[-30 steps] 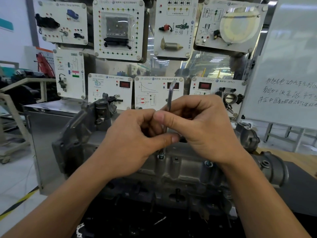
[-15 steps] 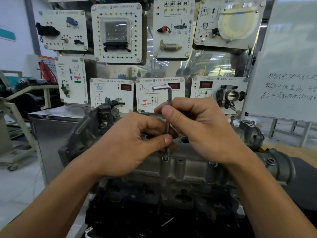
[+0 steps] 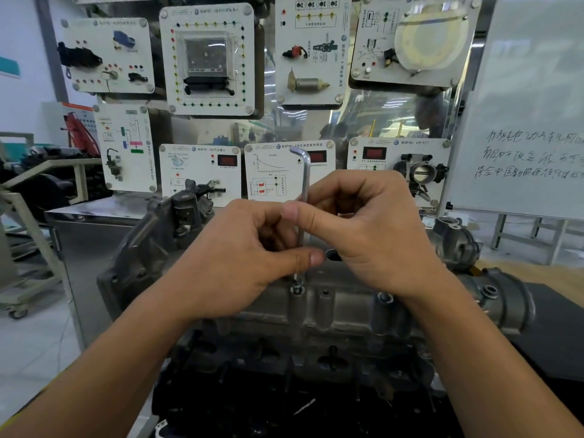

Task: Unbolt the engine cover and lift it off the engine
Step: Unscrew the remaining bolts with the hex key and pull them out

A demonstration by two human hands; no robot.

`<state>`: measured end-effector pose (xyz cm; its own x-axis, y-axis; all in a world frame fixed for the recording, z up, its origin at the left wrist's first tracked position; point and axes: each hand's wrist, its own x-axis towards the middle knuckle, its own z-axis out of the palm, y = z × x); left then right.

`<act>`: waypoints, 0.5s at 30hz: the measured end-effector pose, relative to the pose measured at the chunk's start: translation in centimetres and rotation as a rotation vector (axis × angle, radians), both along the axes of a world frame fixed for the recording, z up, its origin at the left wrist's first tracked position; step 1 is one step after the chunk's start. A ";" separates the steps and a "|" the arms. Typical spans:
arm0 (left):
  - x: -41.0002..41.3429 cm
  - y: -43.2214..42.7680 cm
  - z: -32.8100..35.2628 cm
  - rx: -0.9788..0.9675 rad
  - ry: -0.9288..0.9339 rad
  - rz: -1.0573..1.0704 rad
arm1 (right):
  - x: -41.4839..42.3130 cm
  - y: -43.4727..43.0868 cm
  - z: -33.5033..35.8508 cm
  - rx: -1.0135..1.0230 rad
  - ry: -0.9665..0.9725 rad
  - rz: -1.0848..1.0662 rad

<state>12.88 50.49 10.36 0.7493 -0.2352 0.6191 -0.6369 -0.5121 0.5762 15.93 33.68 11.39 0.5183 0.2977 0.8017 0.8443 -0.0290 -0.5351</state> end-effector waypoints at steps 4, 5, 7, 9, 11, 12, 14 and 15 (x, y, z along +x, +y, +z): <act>0.1 0.0 -0.1 0.007 0.007 -0.020 | 0.1 -0.2 0.0 -0.012 0.000 -0.022; 0.1 0.1 0.0 0.017 0.016 -0.032 | 0.1 -0.2 0.0 -0.015 0.001 -0.020; -0.1 0.5 0.2 0.027 0.041 -0.093 | 0.1 -0.1 0.1 -0.025 0.006 0.014; -0.3 0.9 0.3 0.023 0.067 -0.163 | 0.0 -0.2 0.1 -0.062 0.001 0.060; -0.4 1.2 0.4 0.033 0.070 -0.203 | -0.1 -0.2 0.2 -0.107 -0.013 0.080; -0.5 1.2 0.4 0.039 0.063 -0.208 | 0.0 -0.2 0.2 -0.117 -0.014 0.086; -0.3 1.2 0.2 0.025 0.053 -0.197 | 0.0 -0.3 0.2 -0.126 -0.006 0.105; -0.2 1.2 0.1 0.006 0.051 -0.188 | 0.1 -0.3 0.2 -0.136 -0.006 0.111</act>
<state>12.64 51.72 10.45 0.7222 -0.3772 0.5798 -0.6917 -0.3903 0.6076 16.02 33.40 11.57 0.4712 0.4592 0.7530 0.8496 -0.0070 -0.5274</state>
